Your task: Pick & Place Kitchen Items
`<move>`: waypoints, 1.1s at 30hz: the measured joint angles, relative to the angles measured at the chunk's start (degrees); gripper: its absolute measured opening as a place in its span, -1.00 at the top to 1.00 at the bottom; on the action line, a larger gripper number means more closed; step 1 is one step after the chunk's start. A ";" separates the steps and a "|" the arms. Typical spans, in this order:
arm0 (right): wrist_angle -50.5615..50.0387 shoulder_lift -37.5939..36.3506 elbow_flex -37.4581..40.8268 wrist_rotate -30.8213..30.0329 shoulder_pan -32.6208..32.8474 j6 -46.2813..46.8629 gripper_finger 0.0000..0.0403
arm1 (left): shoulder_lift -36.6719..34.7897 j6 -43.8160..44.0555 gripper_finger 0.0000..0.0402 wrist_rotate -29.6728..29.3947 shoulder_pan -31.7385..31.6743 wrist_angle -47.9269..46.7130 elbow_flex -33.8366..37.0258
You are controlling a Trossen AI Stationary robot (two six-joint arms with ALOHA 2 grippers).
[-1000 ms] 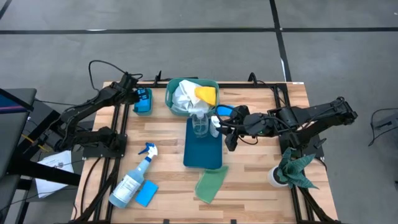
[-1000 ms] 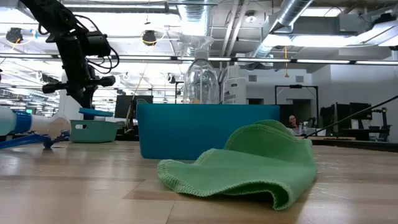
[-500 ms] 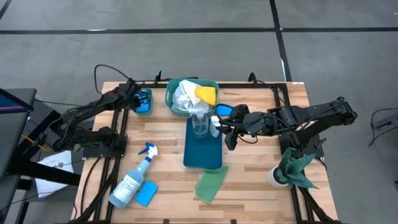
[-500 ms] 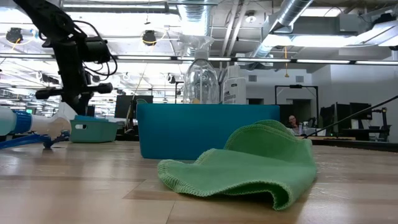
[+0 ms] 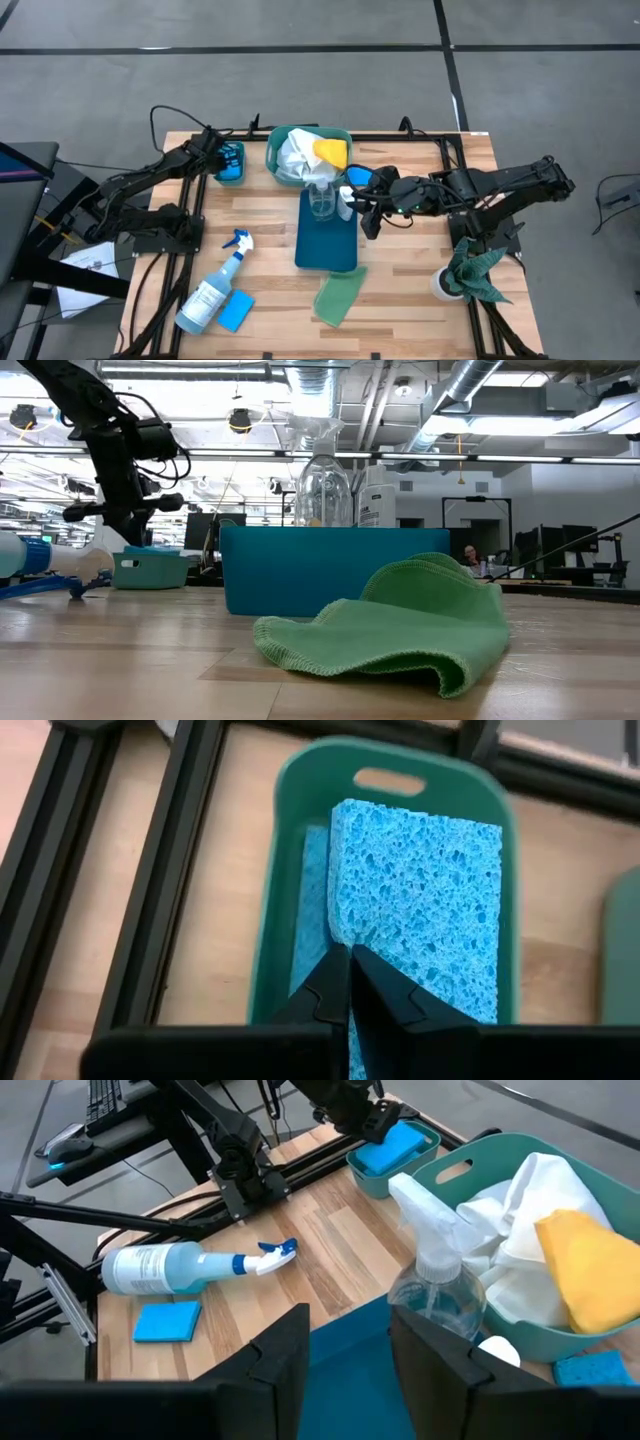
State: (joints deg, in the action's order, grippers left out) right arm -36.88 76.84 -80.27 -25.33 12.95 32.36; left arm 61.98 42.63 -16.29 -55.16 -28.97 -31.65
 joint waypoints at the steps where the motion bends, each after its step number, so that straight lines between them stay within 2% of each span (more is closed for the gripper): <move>1: 0.00 0.00 0.00 0.01 0.00 0.00 0.34 | 0.02 0.00 1.00 0.02 -0.02 -0.04 0.39; 33: 0.00 0.00 0.00 0.01 0.00 0.20 0.34 | 0.02 -0.28 0.97 0.04 -0.04 1.59 1.87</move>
State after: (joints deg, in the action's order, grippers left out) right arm -36.88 76.84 -80.27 -25.32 12.95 32.56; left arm 62.00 42.36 -16.25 -55.20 -27.38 -29.78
